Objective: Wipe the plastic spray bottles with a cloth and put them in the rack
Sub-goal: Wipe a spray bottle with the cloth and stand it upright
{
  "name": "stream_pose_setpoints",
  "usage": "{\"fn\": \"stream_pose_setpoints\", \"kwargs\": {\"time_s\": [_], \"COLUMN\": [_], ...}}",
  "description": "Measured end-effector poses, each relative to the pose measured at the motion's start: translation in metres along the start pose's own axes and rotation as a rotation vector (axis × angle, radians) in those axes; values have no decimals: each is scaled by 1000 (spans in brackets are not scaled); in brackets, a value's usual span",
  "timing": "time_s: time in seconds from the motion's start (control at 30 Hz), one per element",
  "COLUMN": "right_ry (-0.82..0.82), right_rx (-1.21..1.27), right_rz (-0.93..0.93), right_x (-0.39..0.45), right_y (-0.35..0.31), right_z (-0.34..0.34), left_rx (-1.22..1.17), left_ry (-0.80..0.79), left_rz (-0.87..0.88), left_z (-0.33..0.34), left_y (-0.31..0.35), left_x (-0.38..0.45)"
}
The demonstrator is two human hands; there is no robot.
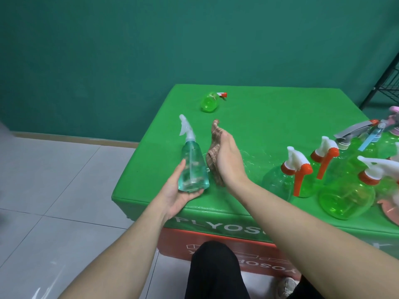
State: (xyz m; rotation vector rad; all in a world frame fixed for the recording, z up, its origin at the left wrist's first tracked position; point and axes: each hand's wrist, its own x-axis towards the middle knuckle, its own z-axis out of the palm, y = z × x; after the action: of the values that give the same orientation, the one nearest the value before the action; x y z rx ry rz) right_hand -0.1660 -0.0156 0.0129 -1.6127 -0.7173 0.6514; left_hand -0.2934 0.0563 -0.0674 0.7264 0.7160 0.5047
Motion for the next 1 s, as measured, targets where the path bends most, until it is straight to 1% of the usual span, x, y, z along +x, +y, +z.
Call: {"fn": "stream_pose_setpoints", "kwargs": {"time_s": [0.13,0.23,0.33,0.4,0.5,0.57,0.7,0.83,1.0], "right_ry": [-49,-73,-135,-149,-115,-98,-123,-187,-168], "right_rx": [-129,-198,-293,-433,-788,-911,-961,-867,-964], "right_rz": [-120,-151,-185,-283,-463,-504,-518,-454,-564], "right_x": [4,11,14,15,17,19,18,18,16], "right_y": [0,8,22,30,34,31,26,24,32], "right_z": [11,21,29,28,21,17,18,22,21], "left_rx": [18,46,51,45,59,74,97,88,82], "left_ry": [-11,-24,-21,-30,-59,-68,-68,-62,-90], "left_rz": [32,39,26,29,59,90,118,127,160], "left_z": [-2,-2,-2,-2,-3,-3,-3,-3,-6], "left_y": [-3,-5,-7,-7,-9,-11,-13,-15,-17], "left_x": [4,4,3,3,5,6,7,7,5]}}
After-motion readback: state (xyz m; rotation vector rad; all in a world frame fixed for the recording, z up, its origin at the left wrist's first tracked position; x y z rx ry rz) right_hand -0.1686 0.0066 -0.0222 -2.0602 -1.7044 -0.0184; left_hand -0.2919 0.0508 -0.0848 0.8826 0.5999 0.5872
